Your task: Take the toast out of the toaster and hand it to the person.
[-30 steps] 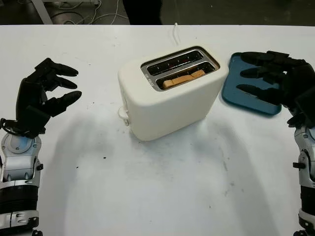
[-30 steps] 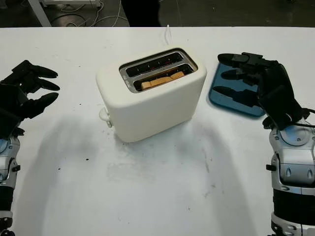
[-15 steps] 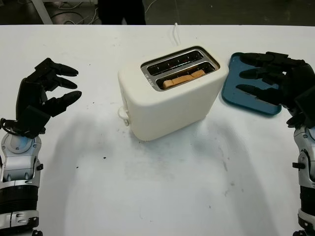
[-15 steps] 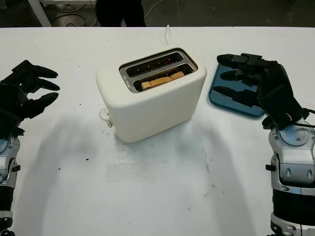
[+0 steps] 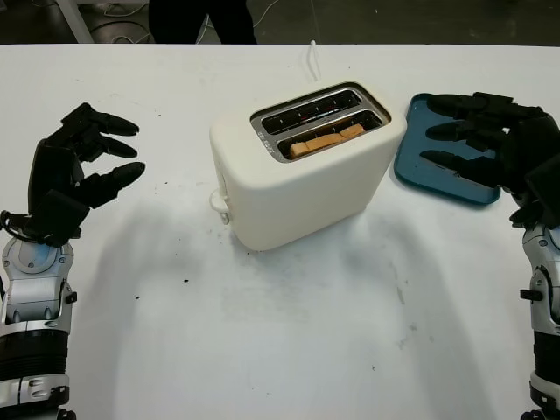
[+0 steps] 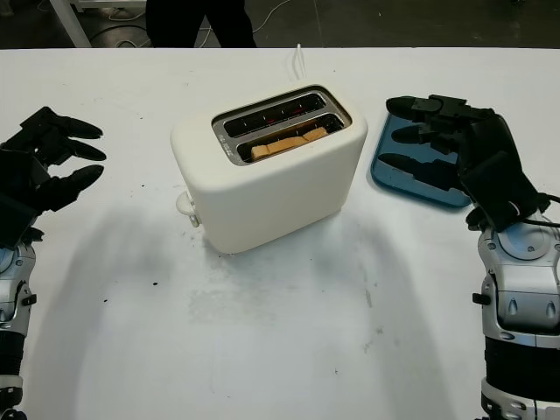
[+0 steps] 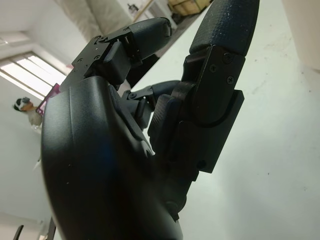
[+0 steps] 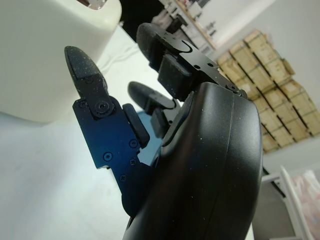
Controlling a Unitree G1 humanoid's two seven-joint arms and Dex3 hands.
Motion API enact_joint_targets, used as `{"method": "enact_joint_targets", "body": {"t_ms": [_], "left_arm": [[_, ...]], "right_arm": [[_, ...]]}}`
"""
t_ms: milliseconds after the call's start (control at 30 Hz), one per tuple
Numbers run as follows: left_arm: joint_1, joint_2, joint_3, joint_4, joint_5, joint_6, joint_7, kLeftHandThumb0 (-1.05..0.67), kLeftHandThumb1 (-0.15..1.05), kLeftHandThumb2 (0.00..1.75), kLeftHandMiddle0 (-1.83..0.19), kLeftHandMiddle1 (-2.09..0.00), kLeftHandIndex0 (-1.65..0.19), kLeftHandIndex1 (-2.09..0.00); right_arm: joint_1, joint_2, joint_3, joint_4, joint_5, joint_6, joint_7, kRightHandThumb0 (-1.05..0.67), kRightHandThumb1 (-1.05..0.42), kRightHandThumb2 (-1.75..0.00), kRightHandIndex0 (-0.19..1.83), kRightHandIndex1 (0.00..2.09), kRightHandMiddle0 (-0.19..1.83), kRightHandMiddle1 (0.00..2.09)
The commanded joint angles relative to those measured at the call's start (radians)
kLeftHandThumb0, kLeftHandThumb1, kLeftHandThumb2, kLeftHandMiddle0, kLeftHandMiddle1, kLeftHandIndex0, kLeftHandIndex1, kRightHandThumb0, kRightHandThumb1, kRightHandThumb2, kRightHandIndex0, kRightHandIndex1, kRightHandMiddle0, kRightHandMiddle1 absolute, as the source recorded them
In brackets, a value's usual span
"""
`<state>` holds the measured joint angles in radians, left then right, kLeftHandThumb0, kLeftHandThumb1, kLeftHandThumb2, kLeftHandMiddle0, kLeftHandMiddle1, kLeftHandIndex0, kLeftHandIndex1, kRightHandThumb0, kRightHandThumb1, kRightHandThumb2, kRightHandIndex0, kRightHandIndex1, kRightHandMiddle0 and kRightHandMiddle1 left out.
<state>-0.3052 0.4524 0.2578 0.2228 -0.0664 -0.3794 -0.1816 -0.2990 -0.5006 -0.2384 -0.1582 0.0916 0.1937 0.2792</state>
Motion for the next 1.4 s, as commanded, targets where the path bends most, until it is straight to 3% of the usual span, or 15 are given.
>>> {"method": "enact_joint_targets", "body": {"t_ms": [0, 300, 1367], "left_arm": [[0.006, -0.001, 0.008, -0.001, 0.001, -0.009, 0.007, -1.05, 0.92, 0.05, -0.49, -1.27, -0.45, -1.14], [0.004, -0.001, 0.008, 0.001, 0.000, -0.015, 0.005, -1.05, 0.92, 0.06, -0.48, -1.27, -0.44, -1.14], [0.006, -0.003, 0.009, -0.006, 0.003, -0.014, 0.010, -1.05, 0.92, 0.08, -0.48, -1.28, -0.44, -1.14]], "right_arm": [[0.013, 0.011, -0.013, -0.013, 0.018, 0.008, -0.001, -0.39, -0.72, 0.00, 0.58, 0.73, 0.85, 0.06], [0.011, 0.011, -0.009, -0.018, 0.017, 0.017, -0.009, -0.35, -0.72, 0.00, 0.57, 0.75, 0.86, 0.06], [0.012, 0.009, -0.010, -0.017, 0.018, 0.012, -0.003, -0.46, -0.73, 0.00, 0.55, 0.76, 0.87, 0.05]]}}
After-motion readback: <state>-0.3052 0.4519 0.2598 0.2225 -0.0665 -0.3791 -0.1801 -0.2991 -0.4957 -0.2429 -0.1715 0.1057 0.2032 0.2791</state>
